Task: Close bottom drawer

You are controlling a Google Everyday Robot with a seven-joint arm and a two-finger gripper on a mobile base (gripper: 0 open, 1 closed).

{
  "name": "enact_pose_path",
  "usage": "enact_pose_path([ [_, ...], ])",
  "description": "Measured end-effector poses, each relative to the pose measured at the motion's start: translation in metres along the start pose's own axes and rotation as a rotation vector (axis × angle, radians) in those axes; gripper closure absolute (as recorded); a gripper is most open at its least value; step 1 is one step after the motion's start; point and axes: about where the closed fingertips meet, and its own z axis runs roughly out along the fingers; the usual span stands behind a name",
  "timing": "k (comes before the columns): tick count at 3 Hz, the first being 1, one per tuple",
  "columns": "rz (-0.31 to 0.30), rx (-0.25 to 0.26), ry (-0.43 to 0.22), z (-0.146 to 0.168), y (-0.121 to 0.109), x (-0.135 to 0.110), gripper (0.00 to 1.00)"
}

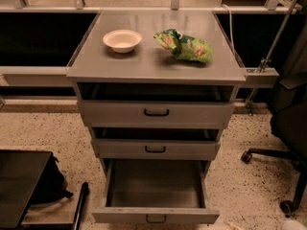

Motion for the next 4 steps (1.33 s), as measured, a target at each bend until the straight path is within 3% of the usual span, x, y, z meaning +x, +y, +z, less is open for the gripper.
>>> enact_pose_path([
  [1, 0.067, -0.079, -0.043, 0.032, 0.036, 0.042, 0.0],
  [2, 0.087, -0.16, -0.049, 0.066, 0.035, 0.067, 0.0],
  [3, 0.033, -0.201, -0.044, 0.09, 0.004, 0.063, 0.0],
  [4, -0.034, -0.155, -0.054, 0.099, -0.035, 0.049, 0.0],
])
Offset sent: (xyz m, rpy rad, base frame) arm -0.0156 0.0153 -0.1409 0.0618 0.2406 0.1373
